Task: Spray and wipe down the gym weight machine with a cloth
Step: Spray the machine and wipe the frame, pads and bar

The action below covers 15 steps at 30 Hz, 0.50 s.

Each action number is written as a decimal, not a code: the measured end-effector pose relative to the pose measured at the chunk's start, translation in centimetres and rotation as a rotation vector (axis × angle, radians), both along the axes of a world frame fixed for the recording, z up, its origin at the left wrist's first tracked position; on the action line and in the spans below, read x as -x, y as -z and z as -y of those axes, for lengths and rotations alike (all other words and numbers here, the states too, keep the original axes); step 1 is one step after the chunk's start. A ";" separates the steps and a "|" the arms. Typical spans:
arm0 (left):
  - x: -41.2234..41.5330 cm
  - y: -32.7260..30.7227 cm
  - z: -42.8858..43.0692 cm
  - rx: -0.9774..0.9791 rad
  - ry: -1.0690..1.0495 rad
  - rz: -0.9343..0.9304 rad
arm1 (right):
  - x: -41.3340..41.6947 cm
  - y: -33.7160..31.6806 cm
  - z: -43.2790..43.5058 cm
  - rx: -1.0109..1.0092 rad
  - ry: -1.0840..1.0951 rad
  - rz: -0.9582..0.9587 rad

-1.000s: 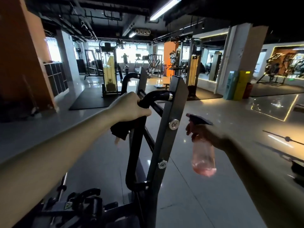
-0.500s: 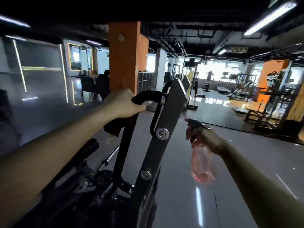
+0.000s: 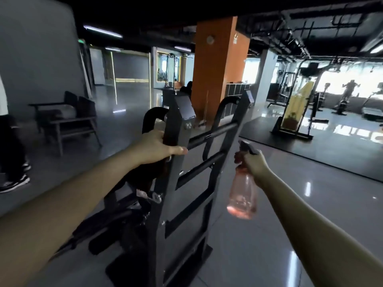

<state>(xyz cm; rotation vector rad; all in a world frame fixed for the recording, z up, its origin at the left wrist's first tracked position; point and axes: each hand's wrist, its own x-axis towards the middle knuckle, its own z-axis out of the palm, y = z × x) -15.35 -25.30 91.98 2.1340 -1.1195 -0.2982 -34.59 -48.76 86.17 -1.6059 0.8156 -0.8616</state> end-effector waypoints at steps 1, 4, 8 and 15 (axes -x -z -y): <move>0.1 0.4 0.4 0.001 -0.055 0.053 | -0.1 -0.1 0.7 -0.002 -0.004 -0.013; 0.8 0.5 1.5 0.048 -0.202 0.183 | -0.7 0.4 3.2 -0.007 0.005 -0.020; 1.7 -0.5 1.9 0.075 -0.223 0.140 | -1.9 0.9 6.4 0.004 0.029 -0.003; 2.1 -0.1 1.7 0.070 -0.275 0.100 | -3.2 3.0 9.6 0.074 0.011 0.005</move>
